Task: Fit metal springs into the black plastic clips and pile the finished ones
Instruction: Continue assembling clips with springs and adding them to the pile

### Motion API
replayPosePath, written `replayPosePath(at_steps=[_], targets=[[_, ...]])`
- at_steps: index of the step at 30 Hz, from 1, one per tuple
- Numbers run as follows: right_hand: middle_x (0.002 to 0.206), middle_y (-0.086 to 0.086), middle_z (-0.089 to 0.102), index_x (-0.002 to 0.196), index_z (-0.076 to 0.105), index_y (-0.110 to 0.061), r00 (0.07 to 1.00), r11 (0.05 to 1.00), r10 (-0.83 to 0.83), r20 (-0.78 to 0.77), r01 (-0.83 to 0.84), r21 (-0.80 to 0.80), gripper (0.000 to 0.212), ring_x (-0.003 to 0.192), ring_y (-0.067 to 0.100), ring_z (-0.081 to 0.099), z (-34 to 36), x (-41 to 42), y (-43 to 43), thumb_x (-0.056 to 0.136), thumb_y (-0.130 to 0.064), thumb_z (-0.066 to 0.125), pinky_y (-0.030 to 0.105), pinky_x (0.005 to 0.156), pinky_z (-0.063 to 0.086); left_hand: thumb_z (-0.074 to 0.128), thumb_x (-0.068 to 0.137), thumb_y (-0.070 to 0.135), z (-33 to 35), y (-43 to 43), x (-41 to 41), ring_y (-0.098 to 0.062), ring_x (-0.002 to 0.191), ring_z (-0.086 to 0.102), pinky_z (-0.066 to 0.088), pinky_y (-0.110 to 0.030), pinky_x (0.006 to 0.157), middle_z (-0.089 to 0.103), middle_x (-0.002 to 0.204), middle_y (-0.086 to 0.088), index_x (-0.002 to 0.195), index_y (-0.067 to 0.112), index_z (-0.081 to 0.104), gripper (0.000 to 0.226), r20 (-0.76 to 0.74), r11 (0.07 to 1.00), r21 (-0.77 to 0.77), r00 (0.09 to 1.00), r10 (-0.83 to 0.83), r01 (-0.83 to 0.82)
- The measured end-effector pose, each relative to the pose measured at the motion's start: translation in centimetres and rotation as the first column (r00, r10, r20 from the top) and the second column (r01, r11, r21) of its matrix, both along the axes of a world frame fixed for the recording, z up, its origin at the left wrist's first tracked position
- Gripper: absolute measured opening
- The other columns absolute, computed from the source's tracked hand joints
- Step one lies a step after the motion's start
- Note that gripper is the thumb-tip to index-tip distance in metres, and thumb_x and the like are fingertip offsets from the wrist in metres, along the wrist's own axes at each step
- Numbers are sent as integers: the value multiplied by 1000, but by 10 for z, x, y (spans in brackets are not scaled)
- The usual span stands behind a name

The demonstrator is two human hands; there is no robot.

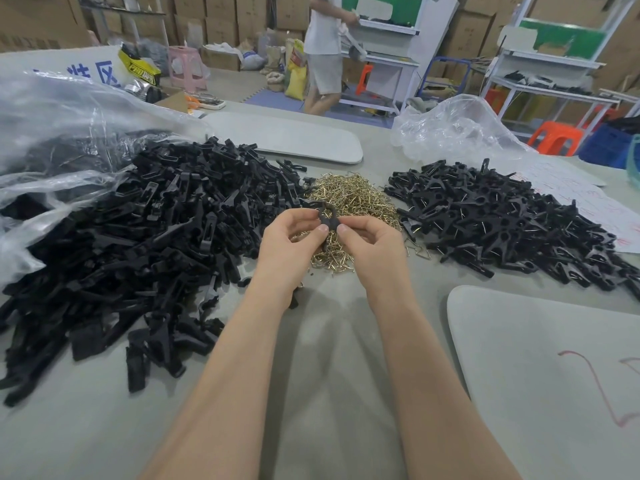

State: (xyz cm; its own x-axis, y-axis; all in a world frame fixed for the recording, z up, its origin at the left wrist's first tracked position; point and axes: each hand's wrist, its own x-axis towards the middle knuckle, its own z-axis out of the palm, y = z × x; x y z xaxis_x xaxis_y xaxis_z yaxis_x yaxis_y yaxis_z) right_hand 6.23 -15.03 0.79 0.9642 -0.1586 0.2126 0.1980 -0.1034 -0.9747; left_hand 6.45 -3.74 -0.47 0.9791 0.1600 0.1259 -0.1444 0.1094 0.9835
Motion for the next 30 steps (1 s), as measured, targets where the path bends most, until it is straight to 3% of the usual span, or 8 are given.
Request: replayPosePath(at_steps=[4, 9, 12, 17, 20, 25, 28, 30], targets=[[74, -6, 66, 79, 66, -25, 1000, 1000, 8, 5, -8, -20, 21, 64, -2, 58, 0, 0, -2, 87, -6, 64, 11, 62, 46, 67, 86, 9, -1, 1, 1, -4, 82, 65, 54, -22, 78, 68, 91, 6, 97, 22, 64, 17, 0, 1000, -29, 1000, -7, 7], [76, -3, 68, 81, 68, -24, 998, 997, 40, -46, -37, 69, 21, 71, 6, 61, -1, 3, -3, 88, -5, 63, 19, 69, 51, 62, 90, 6, 2, 1, 0, -4, 72, 67, 52, -15, 66, 71, 80, 4, 95, 14, 65, 11, -32, 977, -202, 996, -78, 70], [77, -1, 70, 86, 70, -20, 992, 985, 95, -79, -82, 155, 20, 72, 7, 63, 1, 2, -3, 89, -2, 60, 17, 68, 51, 62, 90, 7, 2, 1, 0, -4, 73, 67, 52, -16, 66, 70, 81, 5, 95, 16, 65, 11, -38, 973, -218, 996, -81, 71], [85, 8, 66, 94, 68, -10, 976, 955, 171, -132, -132, 264, 18, 80, 17, 57, 4, 0, -3, 92, 1, 54, 26, 78, 50, 56, 93, 4, 6, 1, -3, -8, 85, 66, 54, -23, 78, 67, 95, 0, 102, 23, 64, 23, -12, 965, -237, 993, -121, 114], [86, 10, 65, 102, 65, -1, 968, 932, 211, -135, -157, 327, 16, 78, 17, 57, 6, -2, -2, 93, 2, 52, 23, 73, 50, 51, 95, 3, 10, 1, -6, -11, 89, 64, 54, -25, 84, 62, 100, -4, 105, 25, 65, 28, 9, 946, -280, 986, -168, 163], [72, 5, 65, 84, 62, -5, 948, 865, 273, -166, -166, 474, 14, 64, 11, 60, 10, -4, -3, 92, 3, 53, 16, 61, 52, 56, 91, 2, 13, 2, -7, -9, 77, 68, 55, -19, 74, 69, 87, -5, 107, 13, 61, 20, 15, 890, -411, 977, -211, 199], [72, 5, 66, 86, 63, -4, 950, 852, 260, -172, -141, 504, 12, 63, 10, 61, 9, -3, -1, 92, -1, 54, 16, 62, 53, 60, 88, 2, 13, 6, -5, -10, 76, 69, 54, -16, 72, 71, 78, -2, 108, 5, 58, 20, -37, 853, -487, 971, -236, 189], [80, 5, 68, 93, 64, -6, 964, 905, 220, -147, -146, 399, 7, 66, 8, 63, 6, -3, 0, 93, -8, 57, 17, 65, 54, 60, 88, 2, 13, 12, -3, -9, 79, 69, 55, -18, 77, 70, 82, -3, 100, 1, 61, 12, -42, 796, -584, 974, -223, 157]])
